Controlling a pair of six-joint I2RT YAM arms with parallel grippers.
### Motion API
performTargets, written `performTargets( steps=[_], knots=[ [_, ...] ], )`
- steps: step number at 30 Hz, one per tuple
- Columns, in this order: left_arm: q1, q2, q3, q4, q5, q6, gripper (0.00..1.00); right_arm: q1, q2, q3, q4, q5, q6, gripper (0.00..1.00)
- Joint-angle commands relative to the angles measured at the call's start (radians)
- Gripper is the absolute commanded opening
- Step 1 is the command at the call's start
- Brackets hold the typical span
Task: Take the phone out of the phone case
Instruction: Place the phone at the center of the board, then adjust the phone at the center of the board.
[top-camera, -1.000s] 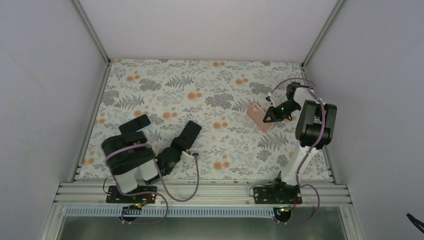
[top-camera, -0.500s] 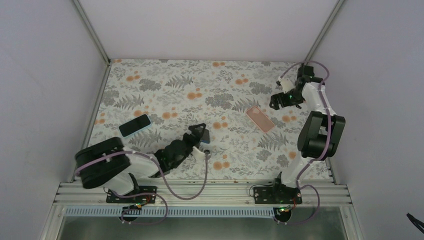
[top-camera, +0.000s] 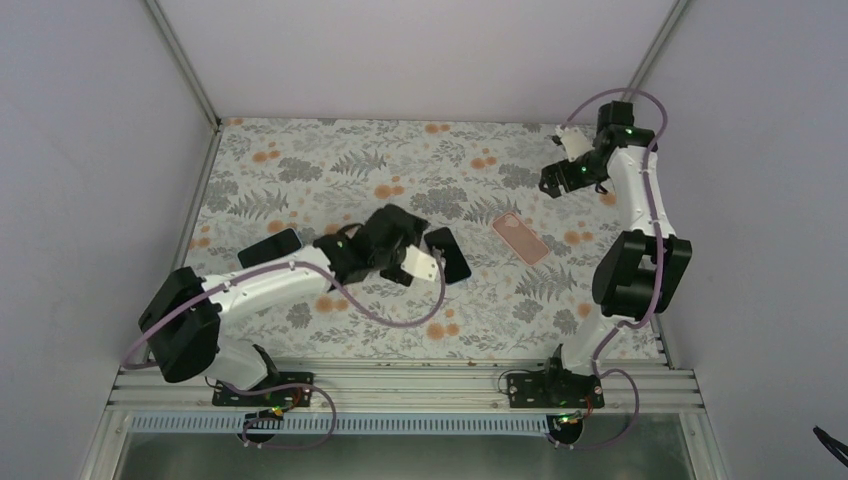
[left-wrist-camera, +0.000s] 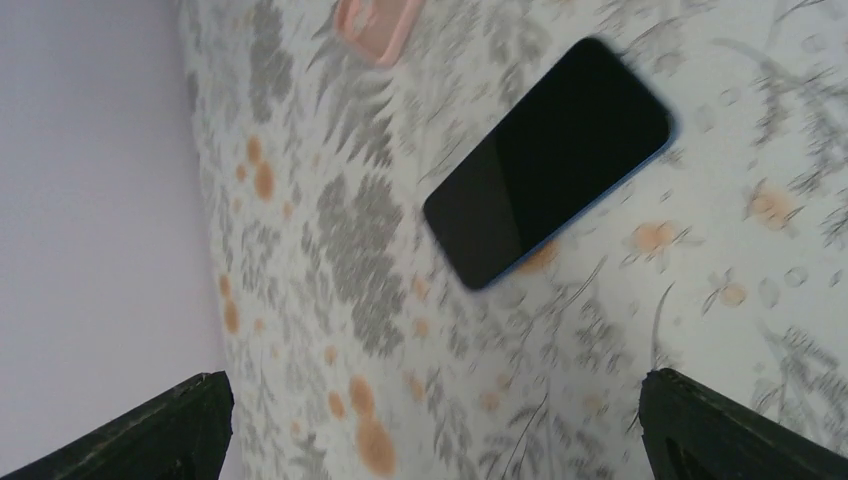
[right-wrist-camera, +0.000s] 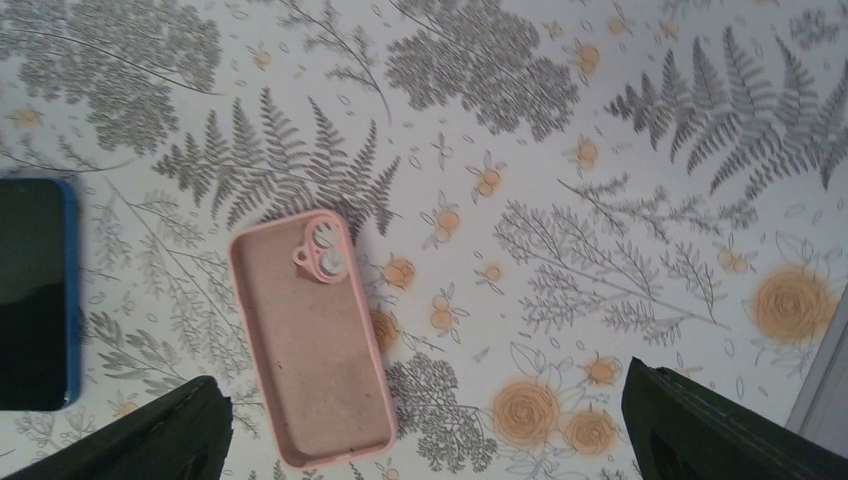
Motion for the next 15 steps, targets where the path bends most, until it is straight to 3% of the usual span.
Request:
performTargets(
  steps=[1,3,8,12,15],
  knots=[
    [0.147,-0.031,0.141,-0.271,0.156,-0.159,1.00,0.075,-0.003,0.022,-0.052,0.003,-0.007,1.00],
    [0.294,-0.067,0.177,-0.284,0.264,-0.189,1.00,0.124,-0.009,0.009,-0.052,-0.011,-0.014,1.00],
    [0.612,-0.078,0.232,-0.384,0.341,-0.173,1.00,0.341,-0.062,-0.099,0.026,0.015,-0.012,1.00],
    [0.770,-0.088,0.142,-0.343,0.230,-0.114,0.99,0.492,-0.066,-0.136,0.078,0.009,0.010,1.00],
    [0.902,-0.038,0.128,-0.317,0.179,-0.104,0.82,0.572,-0.040,-0.133,0.090,-0.004,0.031,1.00]
  ],
)
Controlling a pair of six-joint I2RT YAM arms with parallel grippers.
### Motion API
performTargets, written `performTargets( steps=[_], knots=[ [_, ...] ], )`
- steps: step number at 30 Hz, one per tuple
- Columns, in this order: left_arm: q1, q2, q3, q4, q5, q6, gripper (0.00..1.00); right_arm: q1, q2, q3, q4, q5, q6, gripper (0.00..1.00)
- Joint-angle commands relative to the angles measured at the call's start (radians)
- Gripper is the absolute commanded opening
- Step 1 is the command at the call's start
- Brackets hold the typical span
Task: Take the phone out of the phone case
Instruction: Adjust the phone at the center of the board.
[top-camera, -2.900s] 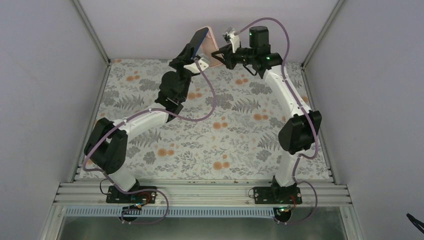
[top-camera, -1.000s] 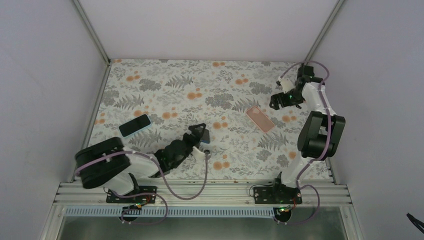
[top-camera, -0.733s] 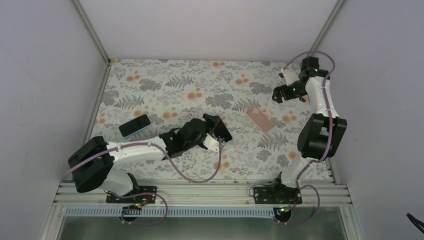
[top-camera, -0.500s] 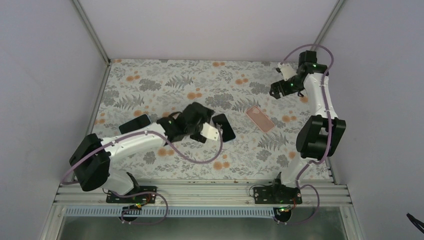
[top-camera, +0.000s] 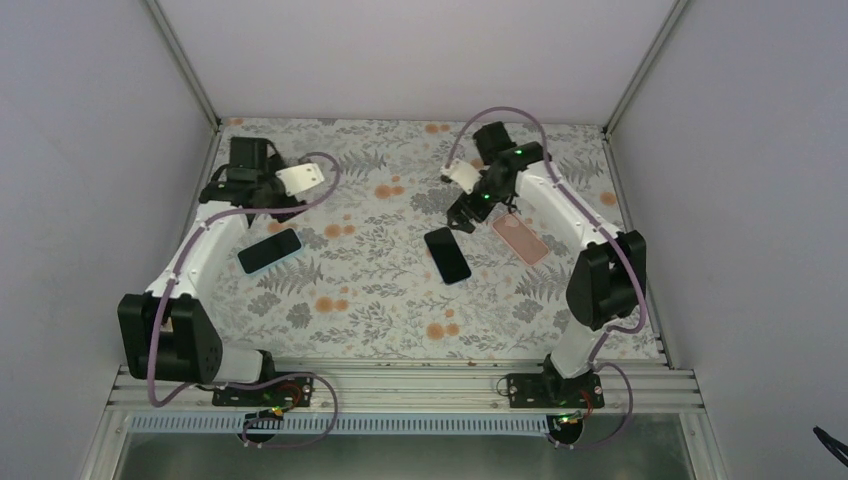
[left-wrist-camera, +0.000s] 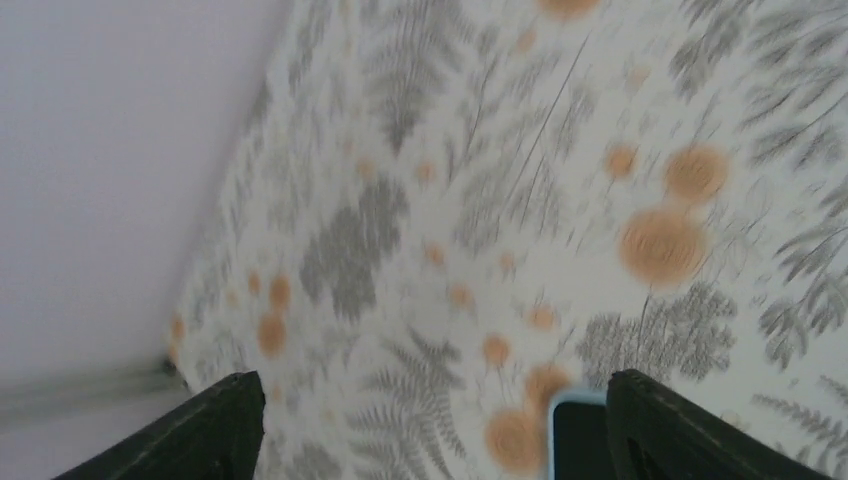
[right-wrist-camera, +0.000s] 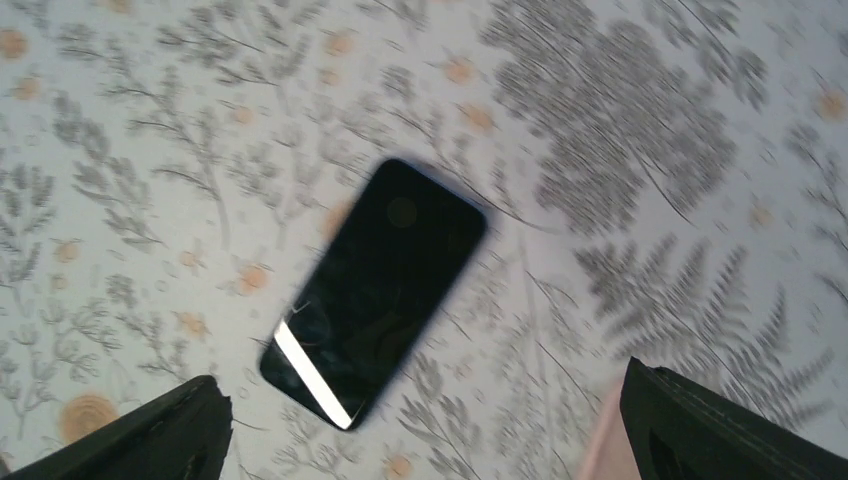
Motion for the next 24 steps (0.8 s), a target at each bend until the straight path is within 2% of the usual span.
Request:
performTargets(
  steps=[1,3,4,6,7,13,24],
  knots=[
    [0.165,0.057,-0.031,-0.025,-0.027,0.038,0.74,0.088,-0.006,-0.008,0.046,-0.013,0.030,1.00],
    [0.268,0.089,-0.052,0.028,-0.027,0.054,0.46,0.123,0.006,-0.012,0.054,-0.012,0.031,1.00],
    [0.305,0.104,-0.068,0.051,-0.038,0.068,0.29,0.136,0.009,-0.015,0.055,-0.007,0.032,1.00],
    [0.384,0.132,-0.099,0.083,-0.047,0.103,0.08,0.153,0.010,-0.018,0.054,-0.002,0.032,1.00],
    [0.407,0.144,-0.114,0.091,-0.049,0.121,0.03,0.158,0.008,-0.020,0.052,-0.003,0.033,1.00],
    [0.435,0.183,-0.267,0.163,-0.105,0.186,0.02,0.170,-0.023,-0.029,0.046,-0.029,0.036,1.00],
    [0.459,0.242,-0.320,0.263,-0.118,0.148,0.02,0.171,-0.090,-0.135,0.065,-0.046,0.040,1.00]
  ],
)
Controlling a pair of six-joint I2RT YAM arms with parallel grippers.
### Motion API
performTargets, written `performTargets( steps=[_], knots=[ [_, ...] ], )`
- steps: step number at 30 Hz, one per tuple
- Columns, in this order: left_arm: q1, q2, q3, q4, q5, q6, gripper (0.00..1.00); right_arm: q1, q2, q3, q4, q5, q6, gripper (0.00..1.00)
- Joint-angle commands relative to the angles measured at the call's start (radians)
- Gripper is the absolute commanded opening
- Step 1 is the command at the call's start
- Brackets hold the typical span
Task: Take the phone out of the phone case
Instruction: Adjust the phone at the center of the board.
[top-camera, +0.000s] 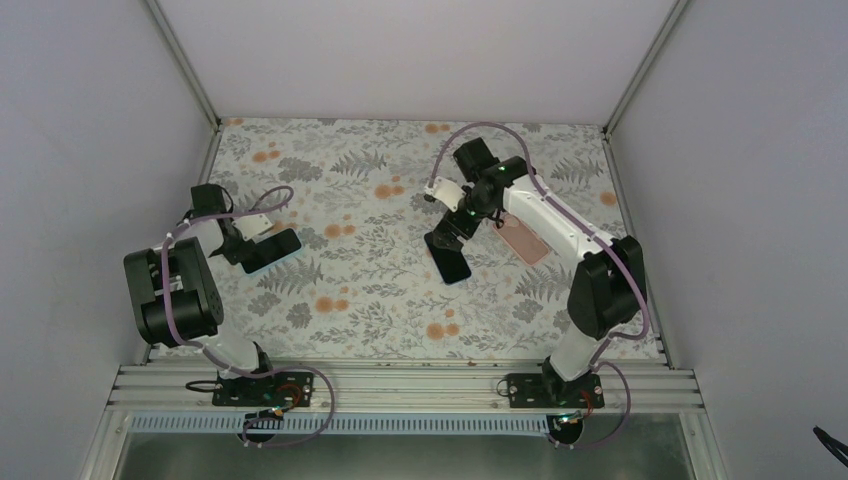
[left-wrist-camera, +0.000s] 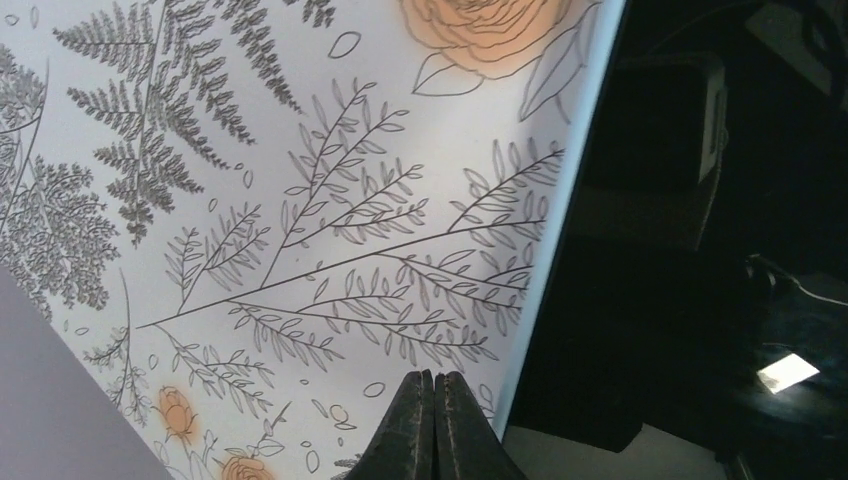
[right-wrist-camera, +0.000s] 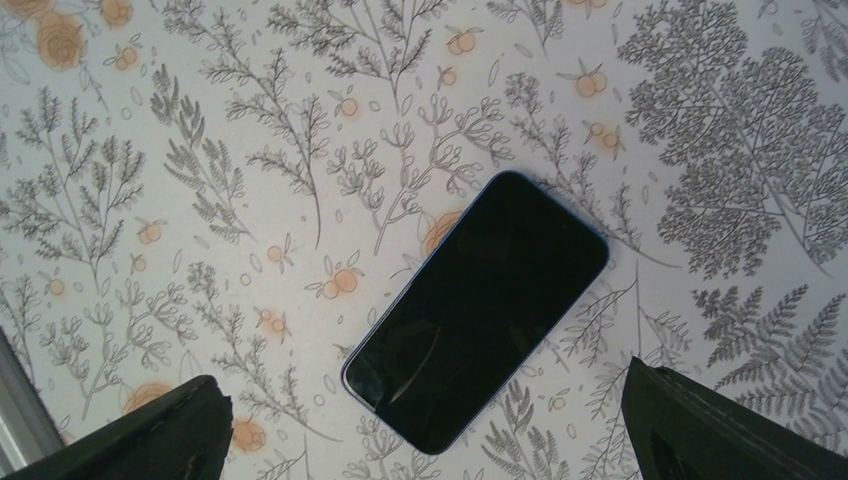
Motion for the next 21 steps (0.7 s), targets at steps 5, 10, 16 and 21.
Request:
performTargets(
  steps=[5,10,16,21],
  knots=[
    [0.017,0.031,-0.056,0.133,-0.030,0.001,0.02,0.007,-0.046,-0.062,0.031,-0.048,0.028,1.00],
    [0.018,0.057,-0.036,0.037,0.037,-0.006,0.02,0.006,-0.046,-0.031,0.018,-0.072,0.025,1.00],
    [0.007,0.053,0.020,-0.235,0.133,0.006,0.02,0.007,-0.046,0.001,-0.024,-0.082,0.012,1.00],
    [-0.064,0.003,-0.002,-0.468,0.185,0.010,0.02,0.006,-0.087,0.025,-0.057,-0.079,0.011,1.00]
  ],
)
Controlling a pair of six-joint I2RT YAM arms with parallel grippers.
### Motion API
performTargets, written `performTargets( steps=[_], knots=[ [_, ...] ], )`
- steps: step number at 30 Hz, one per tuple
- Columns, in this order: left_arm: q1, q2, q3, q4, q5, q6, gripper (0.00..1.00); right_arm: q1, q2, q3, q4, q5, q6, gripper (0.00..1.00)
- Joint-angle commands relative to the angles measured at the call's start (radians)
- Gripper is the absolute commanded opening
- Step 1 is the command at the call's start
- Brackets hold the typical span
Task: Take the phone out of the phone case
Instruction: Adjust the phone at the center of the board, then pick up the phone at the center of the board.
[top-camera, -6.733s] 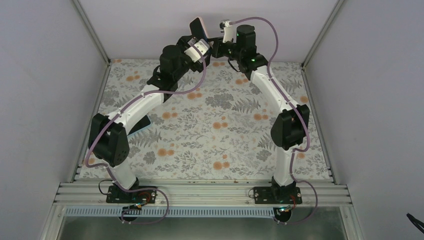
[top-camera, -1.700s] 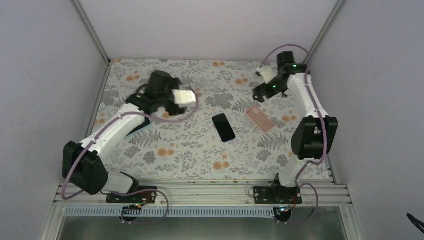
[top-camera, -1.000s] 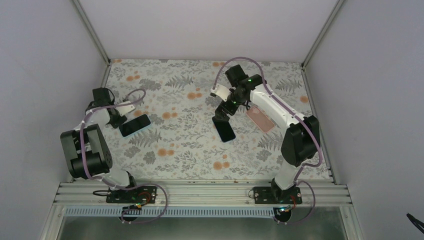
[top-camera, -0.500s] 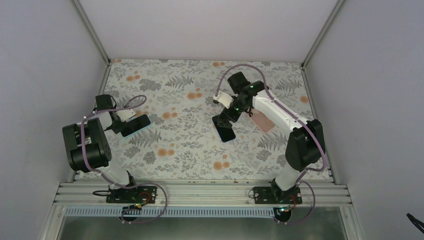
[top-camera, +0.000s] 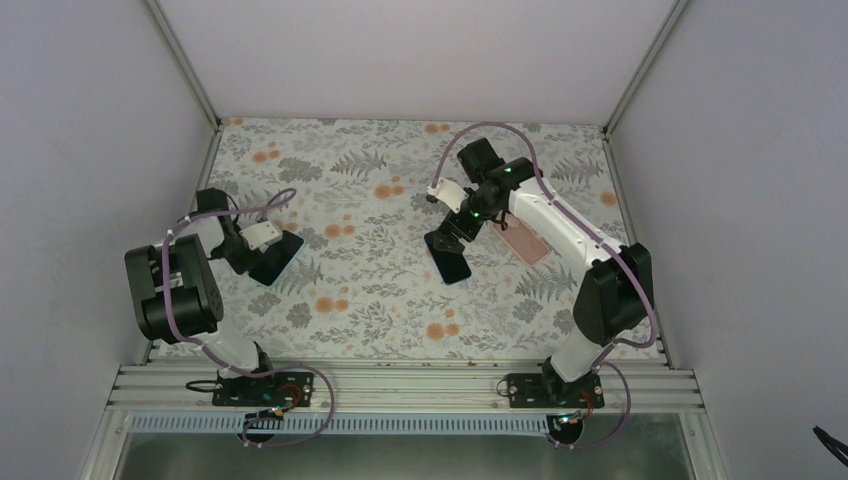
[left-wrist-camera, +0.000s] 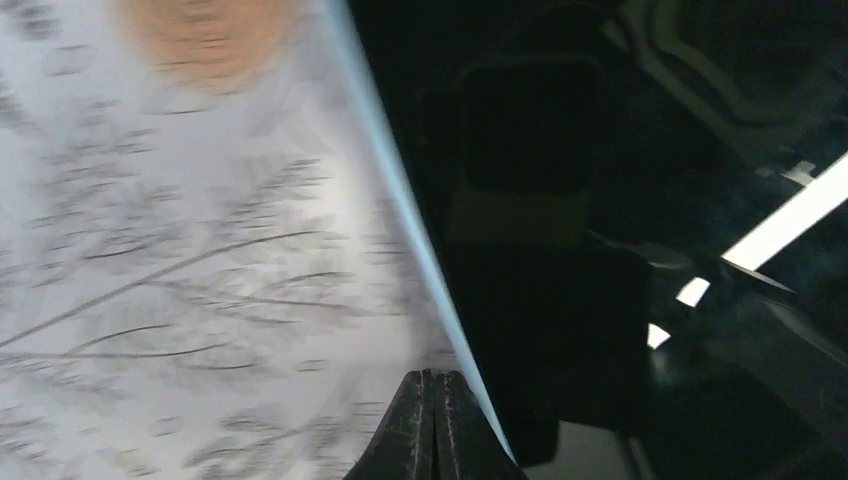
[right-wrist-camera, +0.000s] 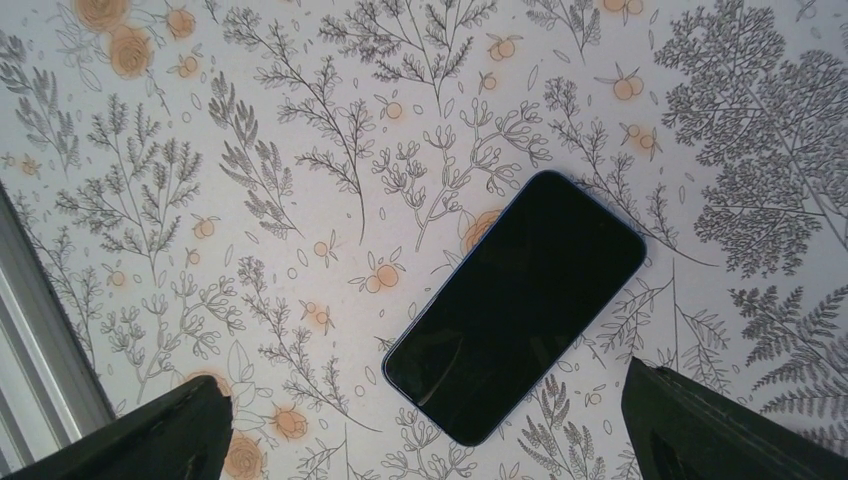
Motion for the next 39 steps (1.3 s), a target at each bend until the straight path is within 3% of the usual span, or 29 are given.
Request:
performTargets(
  steps=[1,4,9,12,15,18,19,21,25,27,31,35,39],
  knots=[
    [-0.086,-0.034,-0.030,-0.332,0.093,-0.002,0.02,0.007,-0.047,0.049,-0.041,-0.022,0.003,1.00],
    [-0.176,-0.070,-0.024,-0.391,0.177,-0.054,0.02,0.006,-0.056,0.061,-0.043,-0.004,0.000,1.00],
    [-0.390,-0.098,-0.025,-0.144,0.223,-0.248,0.02,0.005,-0.029,0.090,-0.039,-0.034,0.015,1.00],
    [-0.473,-0.008,0.047,-0.155,0.316,-0.305,0.02,0.005,-0.019,0.089,-0.042,-0.038,0.014,1.00],
    [-0.556,0.031,0.068,-0.203,0.256,-0.317,0.02,0.007,-0.019,0.072,-0.031,-0.009,-0.018,1.00],
    [-0.566,-0.040,0.066,-0.251,0.206,-0.298,0.02,0.009,-0.018,0.059,0.003,0.046,-0.073,1.00],
    [-0.560,-0.084,0.070,-0.267,0.188,-0.293,0.06,0.009,-0.019,0.060,0.013,0.050,-0.100,1.00],
    [-0.537,-0.173,0.104,-0.315,0.174,-0.280,0.31,0.012,0.017,0.064,0.040,0.036,-0.142,1.00],
    [-0.435,-0.304,0.257,-0.460,0.239,-0.244,0.62,0.024,0.126,0.139,0.080,0.012,-0.160,1.00],
    [-0.374,-0.334,0.335,-0.513,0.266,-0.238,0.98,0.032,0.202,0.217,0.091,-0.022,-0.150,1.00],
    [-0.271,-0.410,0.408,-0.481,0.252,-0.249,1.00,0.081,0.329,0.315,0.170,-0.083,-0.127,1.00],
    [-0.221,-0.493,0.338,-0.222,0.075,-0.347,1.00,0.175,0.455,0.416,0.219,-0.119,-0.118,1.00],
    [-0.207,-0.561,0.265,-0.092,-0.021,-0.392,1.00,0.242,0.580,0.537,0.260,-0.136,-0.081,1.00]
  ],
)
